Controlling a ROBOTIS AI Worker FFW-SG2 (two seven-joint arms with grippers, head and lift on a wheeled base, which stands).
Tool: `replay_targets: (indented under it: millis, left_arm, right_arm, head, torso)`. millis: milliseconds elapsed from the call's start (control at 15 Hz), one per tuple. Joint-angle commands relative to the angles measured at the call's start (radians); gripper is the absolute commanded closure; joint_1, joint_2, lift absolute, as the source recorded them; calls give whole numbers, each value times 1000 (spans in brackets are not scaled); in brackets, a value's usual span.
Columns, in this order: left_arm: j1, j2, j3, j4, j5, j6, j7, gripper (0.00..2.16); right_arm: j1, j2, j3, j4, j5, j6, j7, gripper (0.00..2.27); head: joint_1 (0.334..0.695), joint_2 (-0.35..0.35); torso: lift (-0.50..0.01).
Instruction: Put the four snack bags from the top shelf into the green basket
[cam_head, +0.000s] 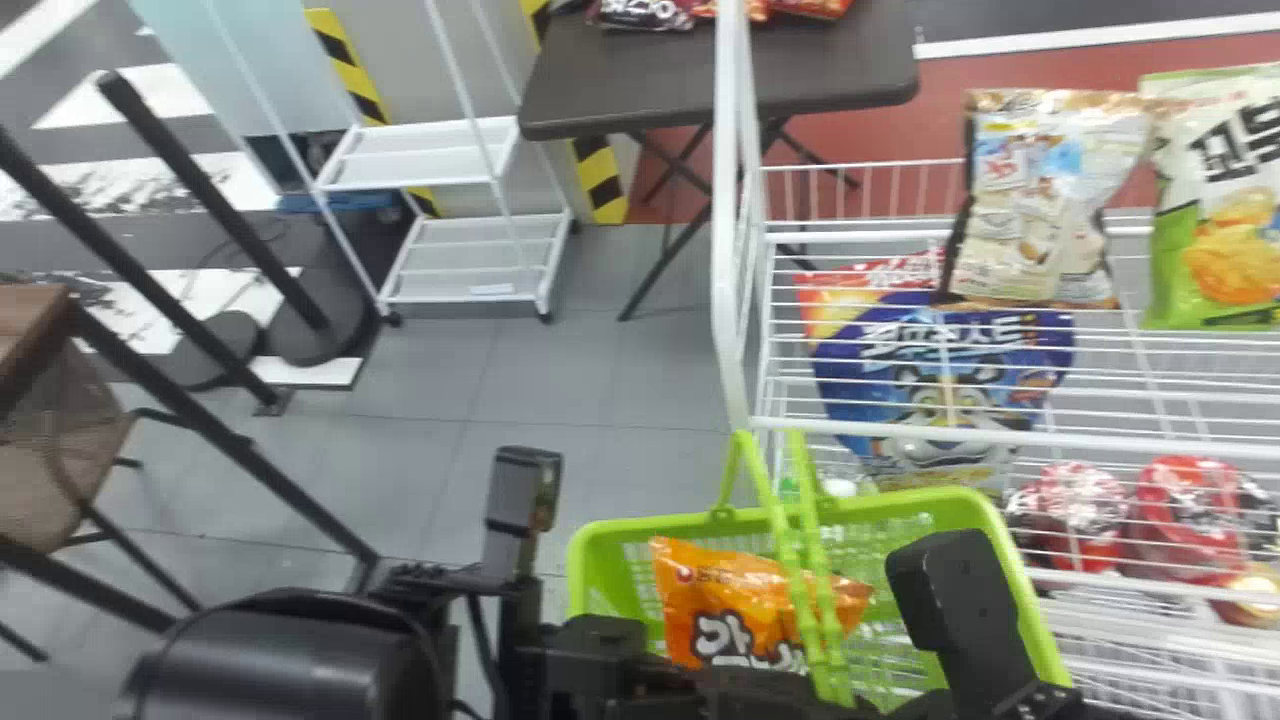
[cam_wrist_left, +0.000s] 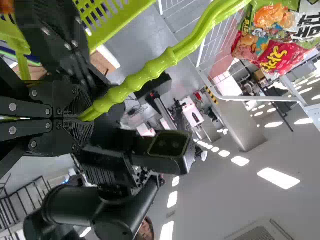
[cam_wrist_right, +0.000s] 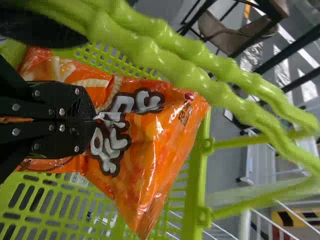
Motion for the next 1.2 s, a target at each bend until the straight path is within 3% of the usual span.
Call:
replay_targets:
  millis: [0, 133, 400, 467, 600, 800, 1133]
  left_arm:
    - [3, 0, 0, 1, 0, 0, -11, 2148]
    - [5, 0, 0, 0, 0, 0, -11, 2148]
    - [6, 2, 1, 0, 0, 0, -11, 2148]
    - [8, 2, 1, 0, 0, 0, -11, 2148]
    - [9, 2, 1, 0, 0, -3, -11, 2148]
    - [11, 3, -6, -2, 0, -3, -11, 2148]
    - [20, 3, -6, 0, -3, -3, -11, 2148]
  right_arm:
    - [-8, -6, -9, 18, -10, 0, 0, -2]
    - [5, -23, -94, -27, -50, 6, 22, 43]
    - [39, -25, -356, -145, -96, 31, 48, 73]
    - [33, -17, -414, -145, -97, 28, 48, 76]
    - [-36, 0, -509, -117, -88, 9, 34, 80]
    - [-150, -2, -534, 53, -56, -233, 17, 87]
    - [-351, 0, -456, 412, 55, -620, -15, 93]
  head:
    - [695, 327]
    - [695, 332]
    - [695, 204]
    - [695, 106]
    - [695, 2]
    - [695, -137]
    - [695, -193]
  torso:
    - [-6]
    - [-6]
    - [-6]
    - [-6]
    - [-6]
    - [-6]
    - [-6]
